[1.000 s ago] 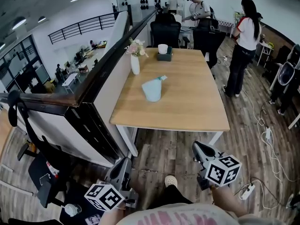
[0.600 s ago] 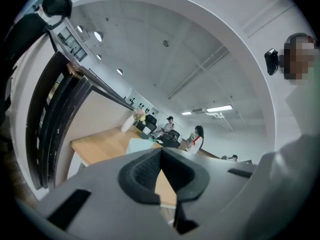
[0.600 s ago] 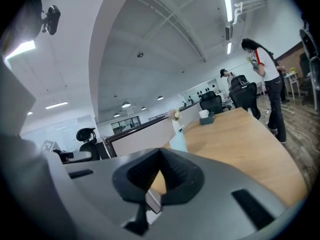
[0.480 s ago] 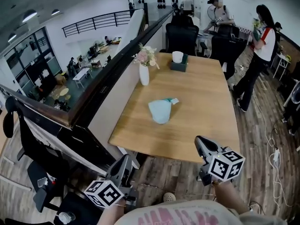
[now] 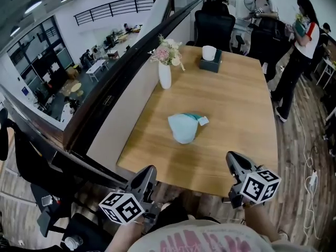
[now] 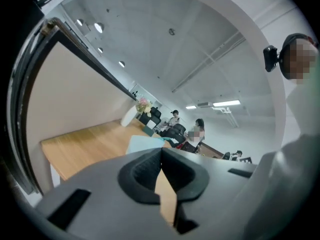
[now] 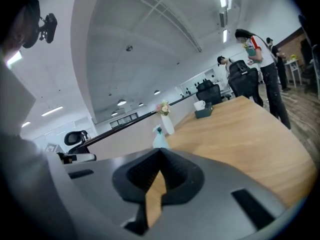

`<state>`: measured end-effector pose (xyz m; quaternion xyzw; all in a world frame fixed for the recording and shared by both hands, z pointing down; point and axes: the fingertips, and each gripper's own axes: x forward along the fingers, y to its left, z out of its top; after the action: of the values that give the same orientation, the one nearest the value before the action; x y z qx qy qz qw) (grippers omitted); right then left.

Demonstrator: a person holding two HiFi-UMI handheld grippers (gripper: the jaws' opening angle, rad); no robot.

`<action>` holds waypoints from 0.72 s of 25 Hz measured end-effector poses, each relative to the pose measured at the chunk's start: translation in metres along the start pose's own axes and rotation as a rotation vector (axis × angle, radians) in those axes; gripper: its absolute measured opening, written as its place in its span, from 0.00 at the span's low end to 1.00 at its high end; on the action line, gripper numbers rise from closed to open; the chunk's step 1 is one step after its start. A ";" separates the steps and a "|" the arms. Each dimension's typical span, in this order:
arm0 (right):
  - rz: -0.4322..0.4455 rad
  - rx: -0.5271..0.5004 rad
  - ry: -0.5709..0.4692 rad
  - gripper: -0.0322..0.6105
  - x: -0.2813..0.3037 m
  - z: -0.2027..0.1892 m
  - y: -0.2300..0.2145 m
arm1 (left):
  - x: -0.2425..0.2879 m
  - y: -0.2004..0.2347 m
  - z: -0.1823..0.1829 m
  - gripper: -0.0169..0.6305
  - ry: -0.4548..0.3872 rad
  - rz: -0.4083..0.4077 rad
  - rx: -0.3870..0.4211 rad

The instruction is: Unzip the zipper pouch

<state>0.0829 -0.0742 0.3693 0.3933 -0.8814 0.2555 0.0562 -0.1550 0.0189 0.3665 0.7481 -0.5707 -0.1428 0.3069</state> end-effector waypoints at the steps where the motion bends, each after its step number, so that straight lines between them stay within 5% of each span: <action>1: -0.014 0.011 0.004 0.05 0.006 -0.001 -0.008 | 0.011 0.008 -0.001 0.03 0.022 0.003 -0.005; 7: -0.124 0.069 -0.010 0.05 0.043 0.020 -0.051 | 0.092 0.043 0.014 0.07 0.141 -0.091 -0.053; 13: -0.246 0.042 -0.029 0.05 0.071 0.052 -0.073 | 0.179 0.062 0.029 0.39 0.371 -0.331 -0.066; 15: -0.289 0.037 -0.020 0.05 0.074 0.054 -0.082 | 0.203 0.072 0.022 0.58 0.466 -0.372 -0.058; 18: -0.365 0.045 -0.011 0.05 0.069 0.054 -0.095 | 0.229 0.089 0.011 0.72 0.571 -0.383 -0.038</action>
<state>0.1098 -0.2003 0.3825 0.5494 -0.7897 0.2583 0.0880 -0.1595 -0.2140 0.4444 0.8456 -0.3082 0.0064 0.4357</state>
